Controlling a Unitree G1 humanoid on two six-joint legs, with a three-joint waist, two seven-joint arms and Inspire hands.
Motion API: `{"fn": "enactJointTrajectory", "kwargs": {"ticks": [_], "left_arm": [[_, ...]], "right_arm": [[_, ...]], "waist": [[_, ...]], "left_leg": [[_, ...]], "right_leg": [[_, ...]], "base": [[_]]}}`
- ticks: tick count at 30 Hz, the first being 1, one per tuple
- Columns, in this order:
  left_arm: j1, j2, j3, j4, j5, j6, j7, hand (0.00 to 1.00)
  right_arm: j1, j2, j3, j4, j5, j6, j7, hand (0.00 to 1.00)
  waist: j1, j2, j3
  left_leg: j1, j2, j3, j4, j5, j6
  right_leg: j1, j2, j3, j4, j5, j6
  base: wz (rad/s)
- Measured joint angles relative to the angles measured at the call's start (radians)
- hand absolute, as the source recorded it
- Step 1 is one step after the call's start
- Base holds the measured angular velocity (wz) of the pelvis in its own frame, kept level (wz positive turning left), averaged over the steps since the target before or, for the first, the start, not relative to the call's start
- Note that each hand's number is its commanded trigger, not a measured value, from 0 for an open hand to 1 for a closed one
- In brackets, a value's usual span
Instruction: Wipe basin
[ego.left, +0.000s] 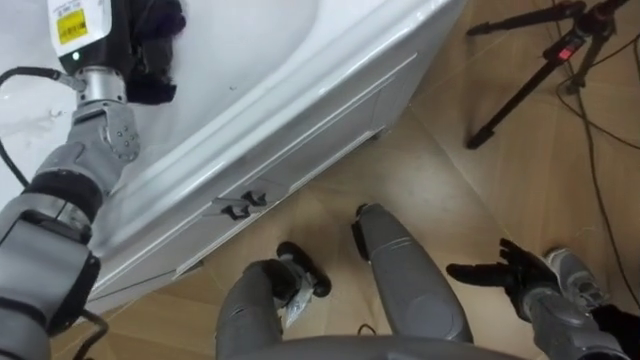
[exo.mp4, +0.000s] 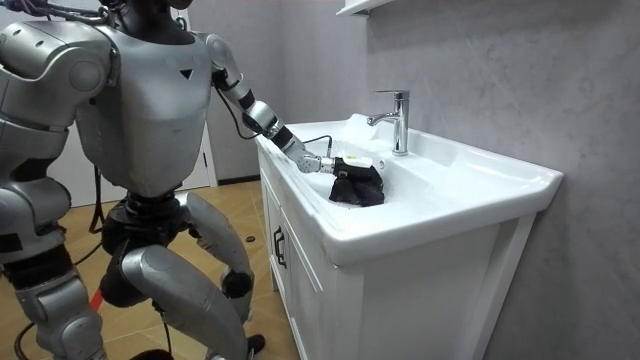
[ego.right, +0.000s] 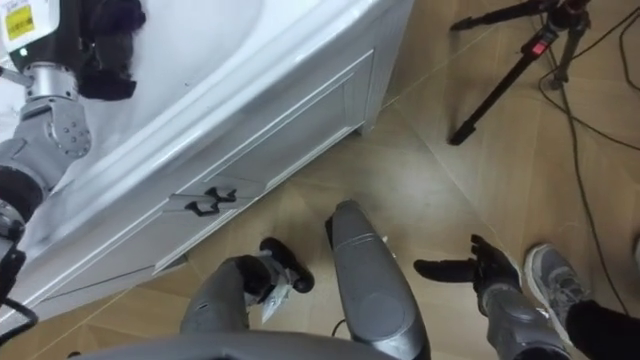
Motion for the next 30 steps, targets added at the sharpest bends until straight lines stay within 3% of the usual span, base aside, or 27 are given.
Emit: {"fn": "enactJointTrajectory", "kwargs": {"ticks": [4, 6, 9, 12, 16, 19, 25, 30], "left_arm": [[0.059, 0.003, 0.042, 0.001, 0.039, 0.008, -0.001, 1.0], [0.087, 0.015, 0.07, 0.001, 0.04, 0.011, -0.011, 1.0], [0.122, 0.023, 0.109, 0.002, 0.06, 0.028, -0.035, 1.0], [0.188, 0.035, 0.156, -0.002, 0.101, 0.042, -0.045, 1.0], [0.229, 0.035, 0.163, -0.007, 0.101, 0.052, -0.046, 1.0], [0.265, 0.028, 0.167, -0.01, 0.101, 0.053, -0.051, 1.0], [0.299, 0.013, 0.183, -0.015, 0.101, 0.053, -0.053, 1.0], [0.395, 0.009, 0.208, -0.081, 0.142, 0.057, -0.071, 1.0]], "right_arm": [[-0.002, 0.002, 0.0, -0.001, 0.006, -0.014, 0.001, 0.0], [-0.003, 0.003, 0.0, 0.001, 0.026, -0.014, 0.001, 0.0], [-0.004, 0.008, -0.019, 0.013, 0.049, -0.013, 0.002, 0.0], [-0.004, 0.018, -0.062, 0.029, 0.064, -0.012, 0.003, 0.0], [-0.01, 0.027, -0.099, 0.067, 0.063, -0.011, 0.004, 0.0], [-0.021, 0.043, -0.137, 0.105, 0.06, -0.012, 0.001, 0.0], [-0.018, 0.042, -0.151, 0.129, 0.061, -0.011, 0.003, 0.0], [-0.007, 0.033, -0.205, 0.137, 0.053, -0.011, 0.003, 0.0]], "waist": [[0.038, -0.002, -0.0039], [0.061, -0.006, -0.0135], [0.069, -0.008, -0.015], [0.078, -0.01, -0.0228], [0.086, -0.002, -0.0331], [0.09, -0.004, -0.0345], [0.135, -0.002, -0.0385], [0.141, 0.006, -0.0447]], "left_leg": [[0.022, -0.001, -0.002, -0.01, 0.002, -0.005], [0.028, 0.0, -0.002, -0.016, 0.004, -0.009], [0.055, -0.002, -0.005, -0.034, 0.007, -0.014], [0.094, -0.007, -0.007, -0.059, 0.01, -0.015], [0.121, -0.01, -0.027, -0.07, 0.009, -0.019], [0.172, -0.02, -0.034, -0.102, 0.012, -0.022], [0.228, -0.023, -0.032, -0.138, 0.013, -0.027], [0.301, -0.038, -0.036, -0.183, 0.019, -0.037]], "right_leg": [[0.019, 0.002, -0.001, -0.001, -0.006, -0.009], [0.024, 0.003, -0.002, -0.001, -0.009, -0.014], [0.054, 0.002, -0.01, -0.018, -0.01, -0.017], [0.094, 0.001, -0.013, -0.04, -0.013, -0.022], [0.139, 0.001, -0.031, -0.066, -0.014, -0.026], [0.193, -0.004, -0.039, -0.097, -0.014, -0.025], [0.254, 0.0, -0.039, -0.144, -0.011, -0.022], [0.326, -0.005, -0.044, -0.184, -0.014, -0.022]], "base": [[0.01], [0.0], [0.05], [0.0], [0.1], [0.06], [-0.01], [0.01]]}}
